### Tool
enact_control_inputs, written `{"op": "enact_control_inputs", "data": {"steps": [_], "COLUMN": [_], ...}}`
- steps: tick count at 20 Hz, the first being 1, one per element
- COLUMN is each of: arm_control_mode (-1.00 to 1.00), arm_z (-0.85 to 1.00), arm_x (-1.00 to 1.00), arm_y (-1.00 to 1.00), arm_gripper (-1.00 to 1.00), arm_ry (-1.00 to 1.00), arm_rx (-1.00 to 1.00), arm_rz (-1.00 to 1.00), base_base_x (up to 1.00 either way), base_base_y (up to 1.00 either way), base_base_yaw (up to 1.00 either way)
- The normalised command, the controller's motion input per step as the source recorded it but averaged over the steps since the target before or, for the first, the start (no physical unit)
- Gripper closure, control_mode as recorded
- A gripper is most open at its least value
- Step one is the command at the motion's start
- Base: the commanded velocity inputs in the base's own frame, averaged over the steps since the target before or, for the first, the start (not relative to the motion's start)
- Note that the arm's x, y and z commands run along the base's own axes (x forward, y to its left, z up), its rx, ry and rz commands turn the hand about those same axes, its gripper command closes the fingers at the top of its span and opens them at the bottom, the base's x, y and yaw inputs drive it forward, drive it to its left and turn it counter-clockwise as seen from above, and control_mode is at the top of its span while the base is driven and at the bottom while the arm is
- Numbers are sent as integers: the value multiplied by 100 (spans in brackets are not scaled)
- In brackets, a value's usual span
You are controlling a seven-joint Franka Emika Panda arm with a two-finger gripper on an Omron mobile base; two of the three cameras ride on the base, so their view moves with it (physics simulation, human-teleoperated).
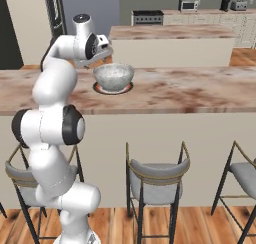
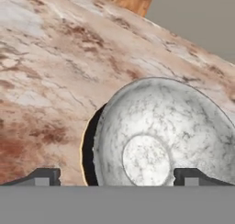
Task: Move the bowls from the cabinet to the plates on the dining table.
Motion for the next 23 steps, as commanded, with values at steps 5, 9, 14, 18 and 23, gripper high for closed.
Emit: {"op": "enact_control_inputs", "data": {"steps": [5, 9, 14, 18, 23], "arm_control_mode": [-100, -100, -100, -100, -100], "arm_z": [47, 29, -9, -33, -29], "arm_x": [-83, -89, -85, -82, -63], "arm_y": [0, 0, 0, 0, -5], "arm_gripper": [-100, -100, -100, -100, -100], "arm_ry": [-7, -6, -3, -3, -3], "arm_rx": [0, 0, 0, 0, 0], "arm_rz": [0, -3, -13, -13, -10], "base_base_x": [0, 0, 0, 0, 0], "base_base_y": [0, 0, 0, 0, 0], "base_base_yaw": [0, 0, 0, 0, 0]}}
